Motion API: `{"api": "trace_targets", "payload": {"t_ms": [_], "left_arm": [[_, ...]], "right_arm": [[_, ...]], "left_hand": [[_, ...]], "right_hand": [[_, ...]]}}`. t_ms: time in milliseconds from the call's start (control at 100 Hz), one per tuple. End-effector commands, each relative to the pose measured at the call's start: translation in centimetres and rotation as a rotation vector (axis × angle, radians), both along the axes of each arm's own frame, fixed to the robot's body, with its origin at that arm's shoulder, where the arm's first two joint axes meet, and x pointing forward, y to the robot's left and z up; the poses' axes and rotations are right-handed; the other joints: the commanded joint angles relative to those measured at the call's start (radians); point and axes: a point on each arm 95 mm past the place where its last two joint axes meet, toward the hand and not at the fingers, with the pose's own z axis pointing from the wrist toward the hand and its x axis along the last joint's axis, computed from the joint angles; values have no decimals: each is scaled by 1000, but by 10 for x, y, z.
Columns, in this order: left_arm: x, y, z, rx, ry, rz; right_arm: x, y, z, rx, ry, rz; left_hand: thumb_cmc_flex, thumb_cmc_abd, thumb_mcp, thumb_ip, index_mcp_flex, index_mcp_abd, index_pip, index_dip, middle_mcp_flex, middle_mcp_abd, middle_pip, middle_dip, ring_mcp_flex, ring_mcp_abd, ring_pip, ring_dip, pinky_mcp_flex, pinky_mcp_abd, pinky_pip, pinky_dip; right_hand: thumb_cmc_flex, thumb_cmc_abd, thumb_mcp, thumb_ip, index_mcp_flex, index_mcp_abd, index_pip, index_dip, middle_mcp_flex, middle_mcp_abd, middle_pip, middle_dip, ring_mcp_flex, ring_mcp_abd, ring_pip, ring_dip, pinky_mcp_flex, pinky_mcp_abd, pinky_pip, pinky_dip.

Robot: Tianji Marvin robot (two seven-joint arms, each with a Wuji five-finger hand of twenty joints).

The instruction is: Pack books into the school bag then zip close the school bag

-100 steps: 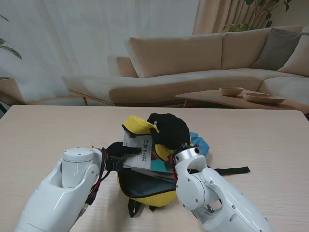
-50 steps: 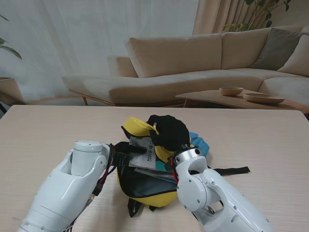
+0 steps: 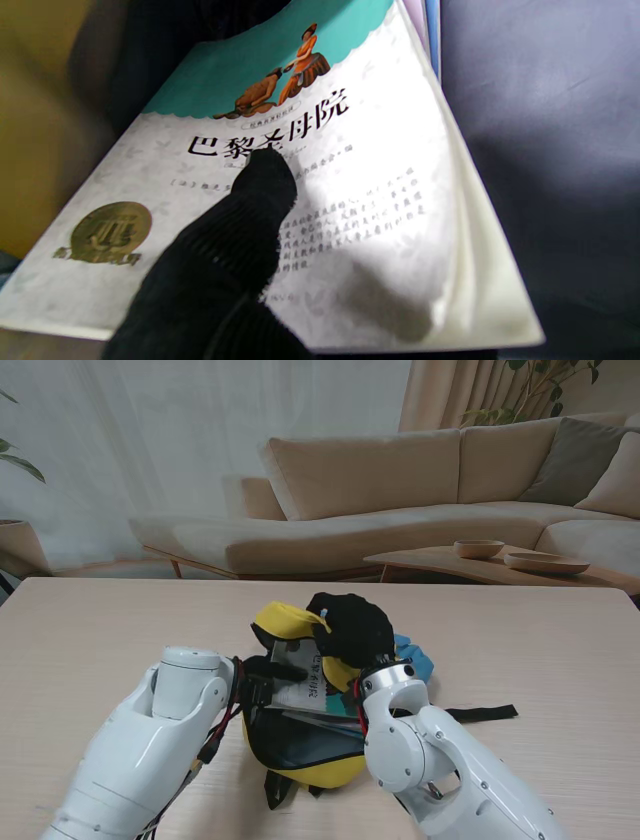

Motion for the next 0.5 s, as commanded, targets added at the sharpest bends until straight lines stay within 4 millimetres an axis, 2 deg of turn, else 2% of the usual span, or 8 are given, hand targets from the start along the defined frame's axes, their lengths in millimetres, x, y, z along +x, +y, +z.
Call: {"api": "trace_targets", "payload": {"t_ms": [0,270,490], "left_arm": [[-5,-2,-1,-4,26,-11],[-9,3,-4,10,52,29],[-13,3,-3,-23,72,40]], "right_arm": [[-1,6,9,24,-17,6],[1,7,8,26,-27,-39],[2,7,5,16,-22,-62]], "left_hand": [[162,224,93,48,18,-51,174,7,44,-56,124,12,52,-11,59,6,21,5,59,-4],[162,225,77,54,-15,-36,177,-56,41,-54,123,7,53,-11,57,2,19,4,57,-6],[162,225,37,56,-34,-22,171,-91,40,-37,113,-2,48,7,48,-2,11,16,51,-6]], "right_hand": [[146,148,32,96,102,-215,225,195,-14,3,12,19,-34,2,25,13,2,-11,77,25],[147,154,30,92,91,-211,229,201,-21,6,18,25,-32,5,27,14,10,-11,80,26],[150,157,30,91,86,-208,233,202,-22,9,21,23,-28,7,28,14,12,-10,80,25]]}}
